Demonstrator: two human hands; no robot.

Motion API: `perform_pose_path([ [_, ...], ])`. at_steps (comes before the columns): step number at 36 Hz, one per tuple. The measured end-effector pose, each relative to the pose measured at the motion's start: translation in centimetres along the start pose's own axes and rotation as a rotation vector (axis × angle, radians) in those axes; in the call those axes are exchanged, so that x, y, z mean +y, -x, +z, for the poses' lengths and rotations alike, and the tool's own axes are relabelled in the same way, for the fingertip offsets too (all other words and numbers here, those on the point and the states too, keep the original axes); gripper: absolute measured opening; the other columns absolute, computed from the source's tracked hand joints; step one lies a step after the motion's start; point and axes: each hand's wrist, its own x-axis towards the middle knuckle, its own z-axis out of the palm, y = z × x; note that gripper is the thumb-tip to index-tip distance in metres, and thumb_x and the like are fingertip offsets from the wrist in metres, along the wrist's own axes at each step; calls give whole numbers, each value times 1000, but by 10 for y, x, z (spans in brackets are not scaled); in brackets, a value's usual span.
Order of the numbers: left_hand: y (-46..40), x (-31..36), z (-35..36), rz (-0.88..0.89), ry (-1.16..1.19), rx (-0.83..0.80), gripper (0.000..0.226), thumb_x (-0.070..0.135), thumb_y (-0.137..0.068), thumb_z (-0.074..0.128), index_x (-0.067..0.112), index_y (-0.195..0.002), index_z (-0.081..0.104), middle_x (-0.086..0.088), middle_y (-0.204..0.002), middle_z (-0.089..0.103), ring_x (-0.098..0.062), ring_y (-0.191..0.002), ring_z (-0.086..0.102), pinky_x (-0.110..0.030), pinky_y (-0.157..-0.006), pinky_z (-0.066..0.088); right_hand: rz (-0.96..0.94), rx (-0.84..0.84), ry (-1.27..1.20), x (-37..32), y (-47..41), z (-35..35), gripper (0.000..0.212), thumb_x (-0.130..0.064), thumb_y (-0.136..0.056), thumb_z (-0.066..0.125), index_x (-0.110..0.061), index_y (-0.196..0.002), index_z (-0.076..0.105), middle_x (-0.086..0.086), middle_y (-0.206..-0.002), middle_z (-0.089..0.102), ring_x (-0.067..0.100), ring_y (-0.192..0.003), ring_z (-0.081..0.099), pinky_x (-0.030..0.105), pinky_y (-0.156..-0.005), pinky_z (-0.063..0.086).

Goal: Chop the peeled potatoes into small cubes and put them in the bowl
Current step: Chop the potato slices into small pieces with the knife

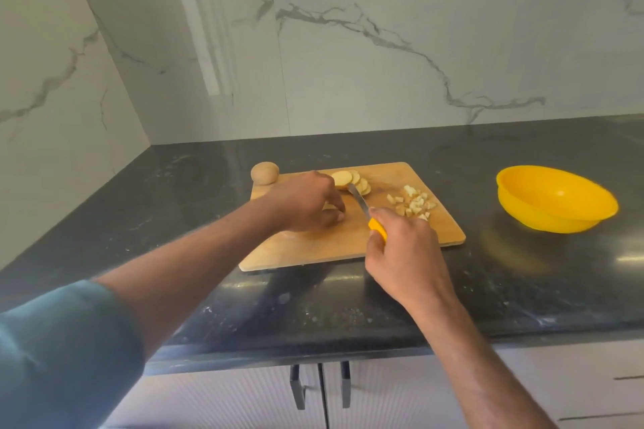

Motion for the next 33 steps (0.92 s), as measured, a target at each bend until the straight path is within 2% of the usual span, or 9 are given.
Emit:
perform_pose_path([
  [4, 0, -3, 1, 1, -4, 1, 27, 45, -97, 61, 34, -119, 74, 8, -120, 66, -15, -109, 60, -43, -87, 57, 0, 6, -12, 0, 0, 1, 40, -14, -89, 63, -15, -129, 66, 4, -101, 75, 24, -84, 70, 30, -71, 55],
  [9, 1, -2, -1, 7, -24, 4, 26, 38, -98, 61, 29, -119, 74, 6, -121, 68, -16, -108, 61, -41, -87, 58, -5, 13, -2, 1, 1, 1, 40, -15, -89, 63, -14, -129, 66, 4, -105, 75, 25, -91, 69, 34, -79, 57],
  [13, 0, -7, 0, 14, -4, -12, 29, 44, -96, 62, 31, -119, 73, 6, -122, 67, -15, -109, 61, -41, -91, 57, -10, 1, 12, 0, 2, 2, 41, -17, -90, 63, -16, -131, 64, 2, -110, 74, 23, -96, 69, 33, -82, 57],
  [15, 2, -10, -7, 53, 29, -86, 37, 48, -94, 65, 28, -125, 70, 5, -125, 64, -13, -106, 57, -36, -93, 53, -12, -2, 13, -1, 2, 1, 41, -16, -90, 63, -16, -131, 65, 2, -109, 74, 23, -95, 69, 32, -81, 56],
  [17, 3, -14, -19, 90, 65, -224, 47, 42, -91, 72, 28, -135, 64, 5, -129, 57, -12, -104, 52, -32, -93, 47, -12, -5, 15, -1, 2, 1, 40, -16, -90, 63, -16, -130, 65, 2, -108, 74, 23, -93, 69, 32, -80, 56],
  [20, 2, -25, -36, 93, 59, -426, 68, 24, -85, 79, 32, -147, 52, 6, -139, 48, -13, -119, 53, -29, -96, 41, -13, -7, 17, -1, 2, 1, 40, -16, -90, 64, -16, -130, 65, 3, -105, 74, 22, -91, 69, 32, -78, 58],
  [22, -1, -30, -41, 100, 33, -485, 77, 14, -83, 80, 33, -150, 47, 4, -143, 47, -12, -125, 52, -31, -100, 42, -13, -6, 23, -1, 2, 1, 39, -16, -90, 64, -16, -130, 65, 2, -104, 74, 21, -90, 69, 30, -77, 55],
  [25, -7, -30, -44, 129, 12, -496, 77, 7, -83, 79, 33, -149, 50, 2, -141, 51, -13, -123, 54, -39, -104, 46, -8, -21, 30, -1, 2, 1, 41, -17, -90, 64, -16, -131, 64, 1, -106, 74, 20, -91, 69, 29, -78, 55],
  [33, -16, -32, -38, 164, 37, -446, 65, 10, -86, 79, 29, -144, 57, -2, -126, 58, -16, -107, 60, -38, -99, 51, -1, -67, 38, -4, 2, 1, 42, -20, -91, 62, -20, -133, 62, 0, -103, 73, 18, -86, 68, 28, -73, 57],
])
